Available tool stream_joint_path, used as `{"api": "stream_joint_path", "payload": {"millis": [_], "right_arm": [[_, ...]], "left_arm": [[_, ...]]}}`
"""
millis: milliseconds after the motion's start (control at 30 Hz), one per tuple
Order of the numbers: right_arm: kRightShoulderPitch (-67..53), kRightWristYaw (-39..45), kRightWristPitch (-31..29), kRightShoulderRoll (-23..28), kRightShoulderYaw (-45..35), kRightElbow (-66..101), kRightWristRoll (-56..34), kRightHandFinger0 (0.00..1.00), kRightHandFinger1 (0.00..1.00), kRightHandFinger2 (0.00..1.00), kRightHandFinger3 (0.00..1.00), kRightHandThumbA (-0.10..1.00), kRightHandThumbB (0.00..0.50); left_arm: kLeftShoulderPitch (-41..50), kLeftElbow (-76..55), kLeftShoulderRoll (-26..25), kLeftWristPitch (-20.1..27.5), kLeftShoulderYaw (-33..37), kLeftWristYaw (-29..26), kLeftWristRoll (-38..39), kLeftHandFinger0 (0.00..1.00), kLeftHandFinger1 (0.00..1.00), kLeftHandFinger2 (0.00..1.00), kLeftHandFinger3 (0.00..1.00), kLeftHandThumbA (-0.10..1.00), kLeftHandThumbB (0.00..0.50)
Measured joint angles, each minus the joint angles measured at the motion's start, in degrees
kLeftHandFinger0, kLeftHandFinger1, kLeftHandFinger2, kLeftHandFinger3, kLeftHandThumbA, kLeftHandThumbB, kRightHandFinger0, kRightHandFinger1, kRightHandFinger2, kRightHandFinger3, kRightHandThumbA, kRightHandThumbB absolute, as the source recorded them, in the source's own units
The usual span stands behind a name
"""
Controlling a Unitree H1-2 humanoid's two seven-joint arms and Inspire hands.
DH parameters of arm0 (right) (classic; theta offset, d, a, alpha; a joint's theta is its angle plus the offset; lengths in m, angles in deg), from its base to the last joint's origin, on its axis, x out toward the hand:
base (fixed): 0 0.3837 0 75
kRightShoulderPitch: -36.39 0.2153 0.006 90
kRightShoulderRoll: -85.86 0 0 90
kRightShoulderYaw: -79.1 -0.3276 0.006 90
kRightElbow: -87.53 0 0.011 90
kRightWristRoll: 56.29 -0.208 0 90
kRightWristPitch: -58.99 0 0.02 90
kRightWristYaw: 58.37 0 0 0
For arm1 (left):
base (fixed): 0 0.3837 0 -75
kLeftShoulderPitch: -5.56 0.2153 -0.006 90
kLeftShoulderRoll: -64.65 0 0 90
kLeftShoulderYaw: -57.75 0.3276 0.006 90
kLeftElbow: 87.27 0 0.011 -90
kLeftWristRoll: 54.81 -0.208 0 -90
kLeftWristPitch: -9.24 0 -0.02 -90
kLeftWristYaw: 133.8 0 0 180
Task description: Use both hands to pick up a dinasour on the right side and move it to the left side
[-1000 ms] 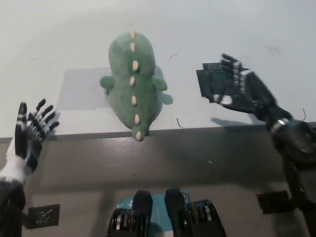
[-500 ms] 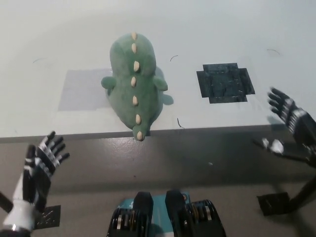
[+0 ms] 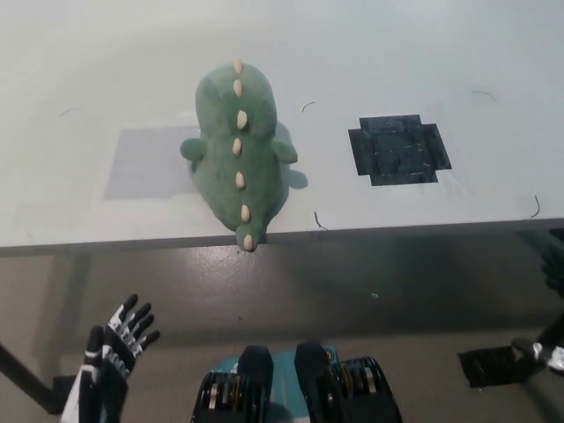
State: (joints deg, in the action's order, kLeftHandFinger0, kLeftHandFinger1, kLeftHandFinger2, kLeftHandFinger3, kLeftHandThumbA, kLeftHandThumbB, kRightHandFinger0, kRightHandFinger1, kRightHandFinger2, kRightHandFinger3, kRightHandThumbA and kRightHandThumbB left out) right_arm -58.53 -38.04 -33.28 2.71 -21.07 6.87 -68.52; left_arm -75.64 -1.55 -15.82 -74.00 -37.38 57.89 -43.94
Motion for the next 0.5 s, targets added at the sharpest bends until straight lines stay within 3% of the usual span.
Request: {"api": "stream_joint_path", "payload": {"millis": [167, 300, 367, 500], "right_arm": [[-4.46, 0.13, -2.08, 0.82, -1.78, 2.56, -0.74, 1.00, 1.00, 1.00, 1.00, 1.00, 0.020], [-7.42, 0.66, -3.51, 1.49, -3.16, 3.76, -2.33, 1.00, 1.00, 1.00, 1.00, 0.99, 0.000], [-9.13, 1.00, -4.09, 1.98, -4.02, 3.90, -3.19, 1.00, 1.00, 1.00, 1.00, 1.00, 0.000], [-12.25, 1.52, -5.34, 2.36, -4.65, 4.08, -4.86, 1.00, 1.00, 1.00, 1.00, 1.00, 0.038]], "left_arm": [[3.04, -1.13, 1.21, 1.57, 0.70, 0.01, -0.17, 1.00, 1.00, 1.00, 1.00, 1.00, 0.218], [4.74, -1.82, 1.68, 3.15, 1.39, 0.02, -0.10, 1.00, 1.00, 1.00, 1.00, 1.00, 0.241], [5.70, -1.82, 2.15, 4.23, 1.82, 0.04, -0.04, 1.00, 1.00, 1.00, 1.00, 1.00, 0.223], [8.16, -1.83, 2.77, 6.53, 2.71, 0.15, 0.15, 1.00, 1.00, 1.00, 1.00, 1.00, 0.193]]}}
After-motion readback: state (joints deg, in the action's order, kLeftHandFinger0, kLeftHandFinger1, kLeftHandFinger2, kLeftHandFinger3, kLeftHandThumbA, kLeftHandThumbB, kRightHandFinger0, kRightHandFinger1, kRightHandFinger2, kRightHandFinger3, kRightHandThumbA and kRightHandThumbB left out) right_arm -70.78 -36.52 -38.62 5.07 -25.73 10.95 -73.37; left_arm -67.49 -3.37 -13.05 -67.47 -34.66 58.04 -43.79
